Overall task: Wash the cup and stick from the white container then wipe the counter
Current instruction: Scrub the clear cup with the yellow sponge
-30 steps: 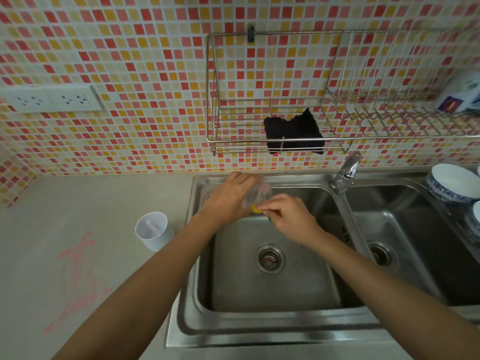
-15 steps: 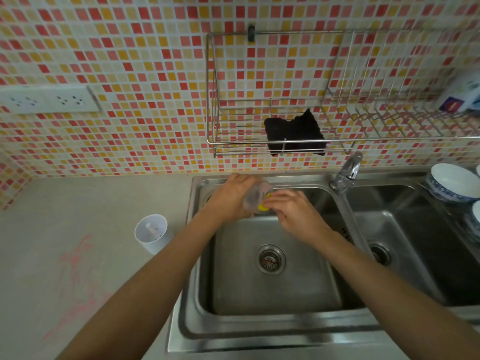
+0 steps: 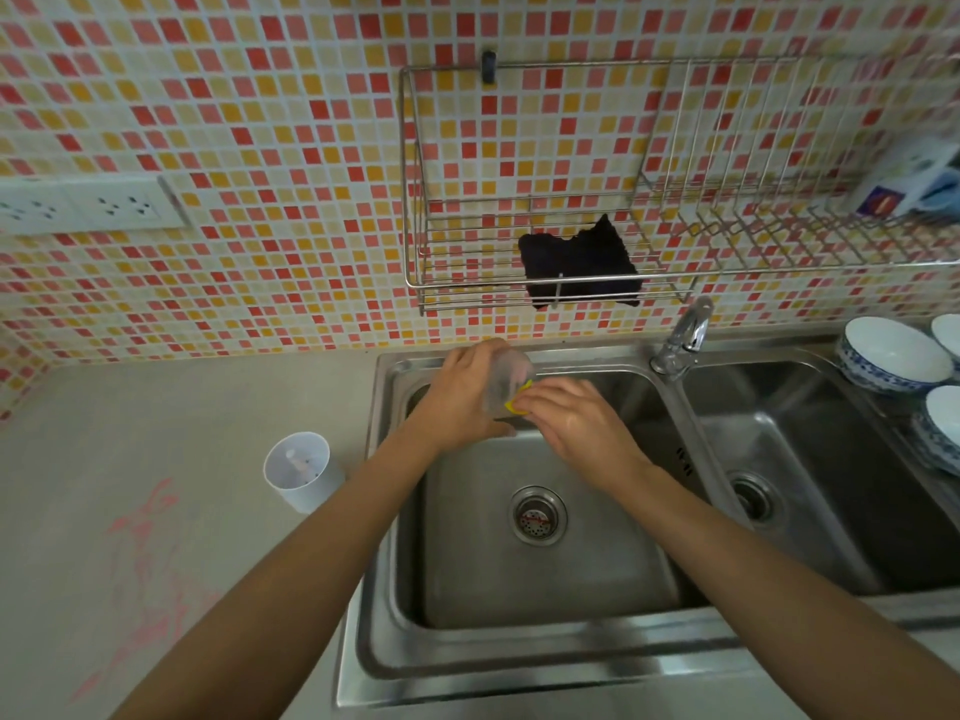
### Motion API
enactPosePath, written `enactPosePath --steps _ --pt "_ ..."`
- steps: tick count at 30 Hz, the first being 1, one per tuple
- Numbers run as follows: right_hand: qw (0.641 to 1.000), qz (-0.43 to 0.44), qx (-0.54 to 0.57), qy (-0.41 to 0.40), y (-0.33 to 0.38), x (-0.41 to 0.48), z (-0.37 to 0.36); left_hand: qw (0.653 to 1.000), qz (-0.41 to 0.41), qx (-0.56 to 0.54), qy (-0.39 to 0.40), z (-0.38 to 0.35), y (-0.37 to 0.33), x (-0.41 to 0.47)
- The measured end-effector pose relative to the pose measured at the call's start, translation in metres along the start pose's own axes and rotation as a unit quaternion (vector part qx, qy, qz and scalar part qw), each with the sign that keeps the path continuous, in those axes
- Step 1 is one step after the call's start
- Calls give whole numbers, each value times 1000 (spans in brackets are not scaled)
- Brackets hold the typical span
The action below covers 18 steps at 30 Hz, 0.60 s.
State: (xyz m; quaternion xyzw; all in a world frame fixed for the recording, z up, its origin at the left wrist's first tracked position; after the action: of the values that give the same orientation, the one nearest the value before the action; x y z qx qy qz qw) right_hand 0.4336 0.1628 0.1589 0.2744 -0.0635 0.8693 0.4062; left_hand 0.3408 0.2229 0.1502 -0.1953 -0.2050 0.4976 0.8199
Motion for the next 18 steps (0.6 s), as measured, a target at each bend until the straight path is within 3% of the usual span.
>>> enactPosePath --steps 3,6,8,10,11,13,15,18 --pt "991 -79 108 19 -8 4 0 997 -22 20 -74 7 3 -3" --pt "930 -238 276 50 -29 -2 -16 993 -43 72 -79 9 4 -1" --pt "949 -192 239 68 -21 3 -18 988 -50 127 -75 8 3 -1" --pt "992 -61 75 79 -5 11 -13 984 -54 150 -74 9 1 0" --pt "997 -13 -8 81 -2 12 -12 985 -56 144 -73 10 0 1" --pt "994 2 -84 65 -4 14 -5 988 -65 126 -68 12 -1 5" --pt "997 -30 -58 43 -3 12 -6 986 -82 133 -62 10 -6 7" --pt "989 -111 83 52 -10 11 -22 986 -88 129 -52 4 -9 6"
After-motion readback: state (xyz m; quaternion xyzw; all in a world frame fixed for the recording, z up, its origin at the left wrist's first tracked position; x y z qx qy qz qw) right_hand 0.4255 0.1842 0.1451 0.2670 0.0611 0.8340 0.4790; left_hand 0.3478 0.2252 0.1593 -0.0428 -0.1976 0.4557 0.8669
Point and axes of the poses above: each hand's wrist, its own x-axis towards the middle knuckle, its own z-axis out of the back of the hand, y = z × x, the point moved 10 cm from there along x, towards the middle knuckle, and after that the axes turned 6 degrees about z, right-handed, at the moved point
